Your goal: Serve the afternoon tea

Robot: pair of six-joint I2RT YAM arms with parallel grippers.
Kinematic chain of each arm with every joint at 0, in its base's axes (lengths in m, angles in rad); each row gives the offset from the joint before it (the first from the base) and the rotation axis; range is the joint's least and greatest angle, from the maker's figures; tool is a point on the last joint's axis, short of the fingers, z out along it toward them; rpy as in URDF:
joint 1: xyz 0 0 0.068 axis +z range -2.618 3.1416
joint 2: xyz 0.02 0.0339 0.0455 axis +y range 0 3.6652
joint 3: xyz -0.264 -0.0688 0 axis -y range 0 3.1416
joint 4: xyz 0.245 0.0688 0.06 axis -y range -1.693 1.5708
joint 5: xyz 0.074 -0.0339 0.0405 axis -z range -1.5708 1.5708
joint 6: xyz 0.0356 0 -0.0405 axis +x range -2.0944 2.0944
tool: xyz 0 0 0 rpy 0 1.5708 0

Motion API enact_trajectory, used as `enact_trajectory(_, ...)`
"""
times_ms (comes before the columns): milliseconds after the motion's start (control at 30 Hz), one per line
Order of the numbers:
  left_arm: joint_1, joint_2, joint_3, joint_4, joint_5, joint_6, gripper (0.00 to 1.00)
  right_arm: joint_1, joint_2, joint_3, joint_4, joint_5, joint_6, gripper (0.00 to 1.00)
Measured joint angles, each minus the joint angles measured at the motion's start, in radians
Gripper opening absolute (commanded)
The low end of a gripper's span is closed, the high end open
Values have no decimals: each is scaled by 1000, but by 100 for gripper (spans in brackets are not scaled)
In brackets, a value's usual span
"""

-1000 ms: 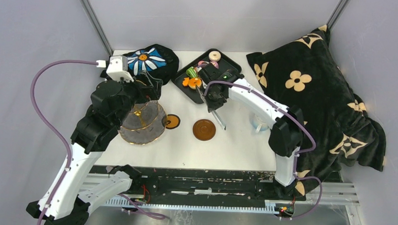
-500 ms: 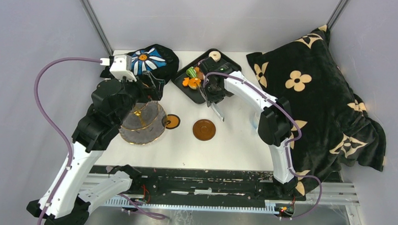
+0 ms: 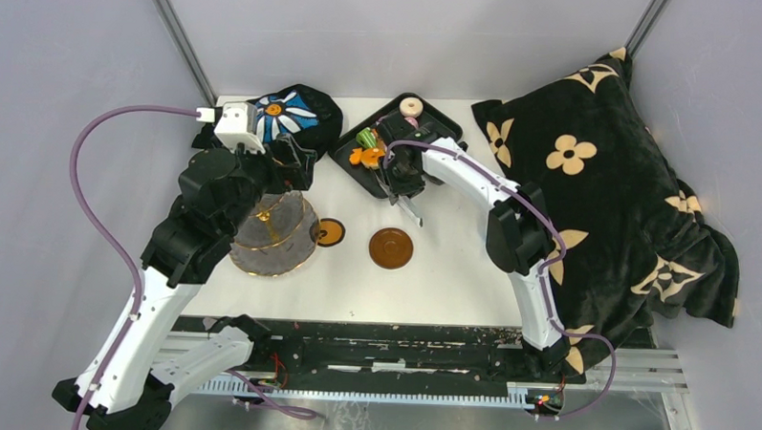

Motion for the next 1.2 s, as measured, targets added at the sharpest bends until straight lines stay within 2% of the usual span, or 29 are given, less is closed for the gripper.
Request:
enact_trajectory(800,0,24,0,2,-2,4,99,-7,34,11,92,46,76,52)
enact_trajectory(1100,0,34,0,3,-2,4,99,-6,46,12,113,52,94,52)
enact_trajectory(1200,0,34,0,3,-2,4,99,-6,56,12,120,52,96,48)
